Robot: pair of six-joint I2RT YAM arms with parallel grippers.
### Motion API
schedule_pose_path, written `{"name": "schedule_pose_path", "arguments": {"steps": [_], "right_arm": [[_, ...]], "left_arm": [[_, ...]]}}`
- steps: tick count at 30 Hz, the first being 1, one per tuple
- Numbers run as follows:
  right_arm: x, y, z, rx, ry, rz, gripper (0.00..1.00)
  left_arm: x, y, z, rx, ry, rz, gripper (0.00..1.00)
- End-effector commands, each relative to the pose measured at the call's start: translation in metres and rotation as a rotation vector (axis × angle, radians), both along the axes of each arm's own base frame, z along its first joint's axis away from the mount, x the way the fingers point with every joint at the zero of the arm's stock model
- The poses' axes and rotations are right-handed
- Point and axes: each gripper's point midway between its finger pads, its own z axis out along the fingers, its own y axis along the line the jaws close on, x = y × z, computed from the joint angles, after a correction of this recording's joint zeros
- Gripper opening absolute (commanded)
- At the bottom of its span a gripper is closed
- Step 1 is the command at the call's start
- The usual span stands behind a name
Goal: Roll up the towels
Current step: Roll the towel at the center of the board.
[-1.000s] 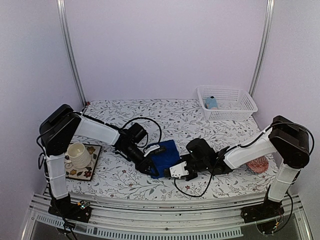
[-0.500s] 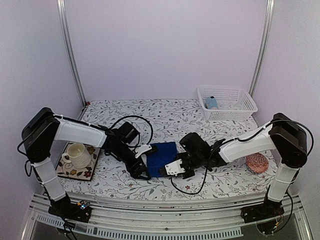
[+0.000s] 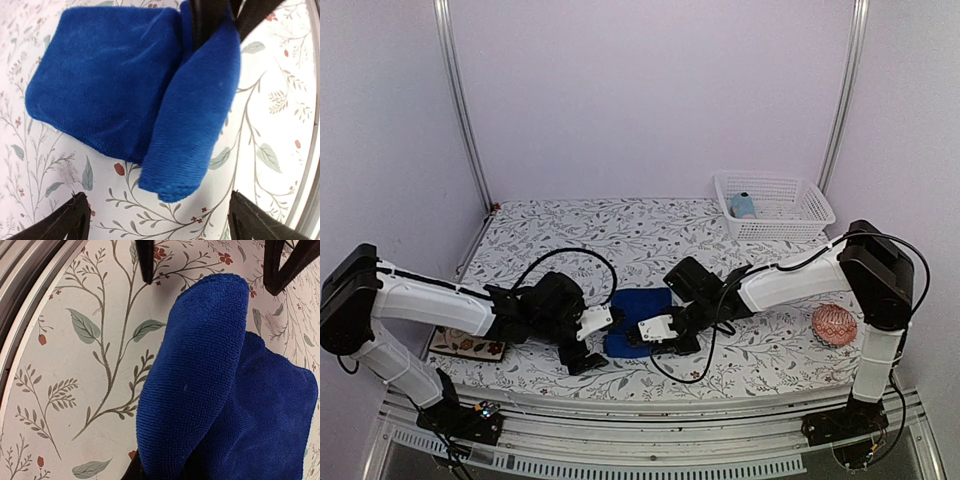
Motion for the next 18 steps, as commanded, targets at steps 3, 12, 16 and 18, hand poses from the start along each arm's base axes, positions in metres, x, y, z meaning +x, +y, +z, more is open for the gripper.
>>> {"name": "schedule_pose_path", "arguments": {"steps": [3,12,16,18], "right_arm": [[-0.015,-0.016,-0.018,-0.092,0.230,-0.053,0.14],[-0.014,-0.022,-0.027,-0.126,0.338,-0.093,0.15],[-0.008,-0.017,-0.022,-0.110,0.352,-0.101,0.15],[-0.007,-0.017,-0.023,-0.110,0.364,-0.105,0.15]], "left_arm": [[-0.001,-0.017,0.025,-0.039,-0.269,-0.084,0.93],[-0.014,-0.021,0.018,-0.019,-0.389,-0.123,0.78],[-0.021,-0.028,0.014,0.003,-0.430,-0.158,0.69],[-0.022,-0.031,0.012,0.020,-0.461,-0.168,0.68]]}}
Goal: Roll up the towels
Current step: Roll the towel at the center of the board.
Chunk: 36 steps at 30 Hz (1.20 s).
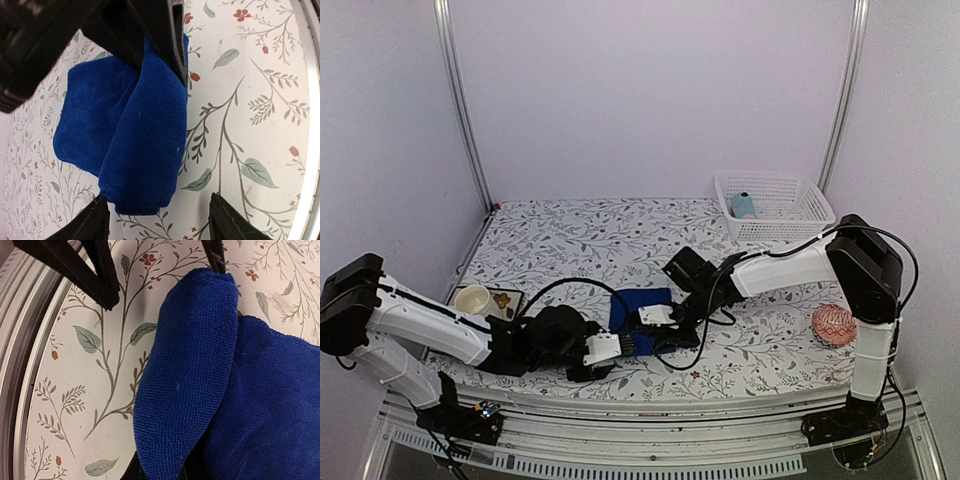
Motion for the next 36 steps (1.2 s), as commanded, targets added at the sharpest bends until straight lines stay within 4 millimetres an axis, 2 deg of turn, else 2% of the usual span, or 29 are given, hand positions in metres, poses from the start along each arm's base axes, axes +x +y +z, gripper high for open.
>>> {"name": "schedule_pose_path", "arguments": {"steps": [1,5,8,17,24,28,36], "right_arm": [[-0.011,-0.014,-0.022,-0.088,0.119,-0.020,0.16],[-0.008,-0.013,-0.022,-0.084,0.143,-0.027,0.16],[-0.006,-0.014,-0.025,-0.090,0.155,-0.035,0.17],[0.002,-0.014,-0.029,-0.099,0.174,-0.057,0.17],[0.002,-0.014,-0.030,-0.100,0.180,-0.061,0.17],[0.002,-0.015,-0.033,-0.109,0.179,-0.062,0.17],[0.004,-0.014,-0.032,-0.109,0.177,-0.060,0.17]], "left_arm": [[0.001,-0.010,0.002,0.012,-0.109,-0.021,0.68],[0.000,-0.015,-0.001,0.028,-0.148,-0.054,0.68],[0.007,-0.013,-0.004,0.060,-0.190,-0.044,0.68],[0.003,-0.018,0.036,-0.041,-0.299,-0.060,0.62],[0.000,-0.028,0.047,-0.068,-0.326,-0.088,0.64],[0.004,-0.030,0.032,-0.027,-0.328,-0.099,0.66],[0.019,-0.033,0.017,0.016,-0.329,-0.112,0.68]]}}
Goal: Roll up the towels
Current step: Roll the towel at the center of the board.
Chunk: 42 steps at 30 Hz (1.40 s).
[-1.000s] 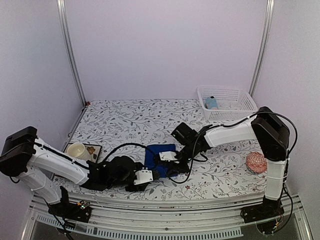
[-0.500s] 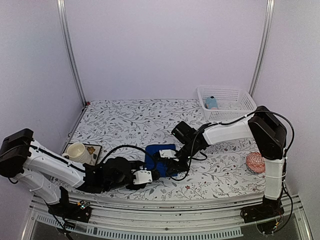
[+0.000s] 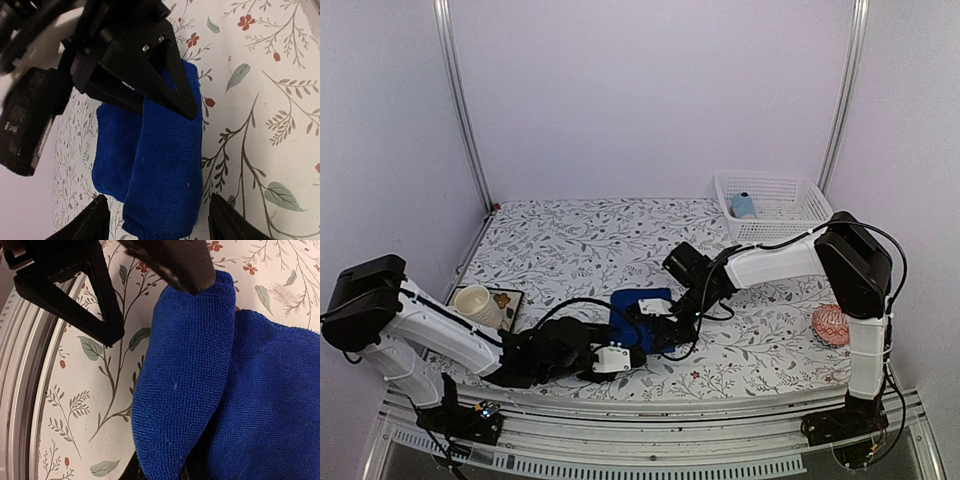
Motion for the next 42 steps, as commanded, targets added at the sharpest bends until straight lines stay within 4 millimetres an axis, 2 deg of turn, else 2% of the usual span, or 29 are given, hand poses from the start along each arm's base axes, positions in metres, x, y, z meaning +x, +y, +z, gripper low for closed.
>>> {"name": "schedule_pose_path", "arguments": {"steps": [1,11,16,18,22,24,27,34,39,42], "right_arm": [[-0.002,-0.015,-0.028,-0.100,0.031,-0.021,0.17],[0.000,-0.016,-0.028,-0.092,0.039,-0.025,0.17],[-0.001,-0.015,-0.026,-0.084,0.043,-0.023,0.17],[0.000,-0.015,-0.024,-0.080,0.042,-0.023,0.18],[0.002,-0.015,-0.022,-0.072,0.042,-0.027,0.18],[0.003,-0.015,-0.020,-0.068,0.040,-0.030,0.18],[0.006,-0.015,-0.015,-0.058,0.027,-0.035,0.25],[0.026,-0.025,0.016,-0.039,-0.110,-0.078,0.49],[0.036,-0.035,0.035,-0.018,-0.212,-0.100,0.57],[0.035,-0.043,0.038,-0.012,-0.258,-0.104,0.59]], "left_arm": [[0.014,-0.010,0.002,-0.008,-0.025,-0.005,0.68],[0.025,-0.007,-0.021,0.050,0.013,0.009,0.70],[0.024,-0.007,-0.031,0.070,0.056,0.005,0.67],[0.024,-0.007,-0.034,0.076,0.070,0.001,0.61],[0.023,-0.005,-0.039,0.098,0.097,-0.004,0.37],[0.022,-0.005,-0.042,0.111,0.113,-0.008,0.29],[0.020,-0.005,-0.045,0.123,0.143,-0.016,0.19],[0.012,-0.006,-0.050,0.148,0.262,-0.037,0.07],[0.009,-0.007,-0.053,0.160,0.371,-0.053,0.03],[0.007,-0.010,-0.053,0.152,0.450,-0.059,0.00]]}}
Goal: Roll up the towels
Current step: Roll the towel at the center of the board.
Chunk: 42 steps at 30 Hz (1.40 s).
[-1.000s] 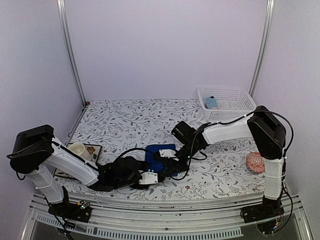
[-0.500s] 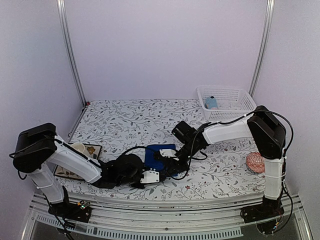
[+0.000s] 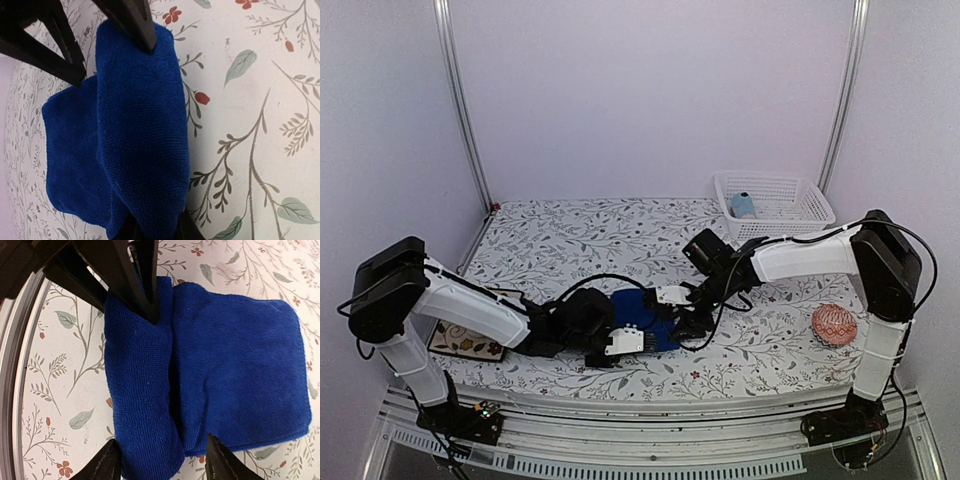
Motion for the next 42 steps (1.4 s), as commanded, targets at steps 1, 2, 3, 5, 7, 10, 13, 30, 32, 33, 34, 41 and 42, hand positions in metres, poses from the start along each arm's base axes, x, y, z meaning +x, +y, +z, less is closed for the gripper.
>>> {"name": "schedule_pose_path", "arguments": {"steps": [1,2,3,5,7,10,13,30,32,33,34,41,42], "right_arm": [[0.009,-0.011,0.015,0.017,-0.126,-0.014,0.59],[0.009,-0.014,0.015,0.016,-0.147,-0.015,0.60],[0.011,-0.016,0.016,0.018,-0.167,-0.019,0.60],[0.015,-0.020,0.018,0.019,-0.216,-0.032,0.60],[0.021,-0.022,0.021,0.026,-0.276,-0.036,0.60],[0.021,-0.025,0.027,0.049,-0.335,-0.019,0.60],[0.018,-0.027,0.034,0.085,-0.390,0.008,0.60],[-0.023,-0.013,0.035,0.184,-0.520,0.194,0.61],[-0.023,-0.009,0.030,0.178,-0.525,0.199,0.61],[-0.023,-0.007,0.028,0.176,-0.530,0.206,0.61],[-0.022,-0.005,0.026,0.174,-0.533,0.208,0.61],[-0.011,0.004,0.008,0.141,-0.568,0.209,0.61],[-0.009,0.006,0.006,0.137,-0.578,0.207,0.61]], "left_arm": [[-0.014,0.004,-0.016,0.036,0.197,-0.017,0.00],[-0.014,0.004,-0.017,0.038,0.229,-0.014,0.00],[-0.014,0.004,-0.018,0.040,0.259,-0.009,0.00],[-0.010,0.000,-0.015,0.015,0.327,0.006,0.00],[-0.010,-0.002,-0.017,0.005,0.391,0.011,0.00],[-0.010,-0.005,-0.020,-0.010,0.459,0.027,0.00],[-0.009,-0.006,-0.019,-0.037,0.539,0.047,0.00],[-0.011,-0.003,-0.020,-0.164,0.909,0.126,0.00],[-0.012,-0.002,-0.022,-0.173,0.937,0.131,0.00],[-0.011,0.000,-0.023,-0.175,0.948,0.141,0.00],[-0.011,0.000,-0.025,-0.177,0.963,0.145,0.00],[-0.005,0.007,-0.039,-0.174,1.081,0.190,0.01],[-0.004,0.007,-0.039,-0.181,1.096,0.192,0.01]]}}
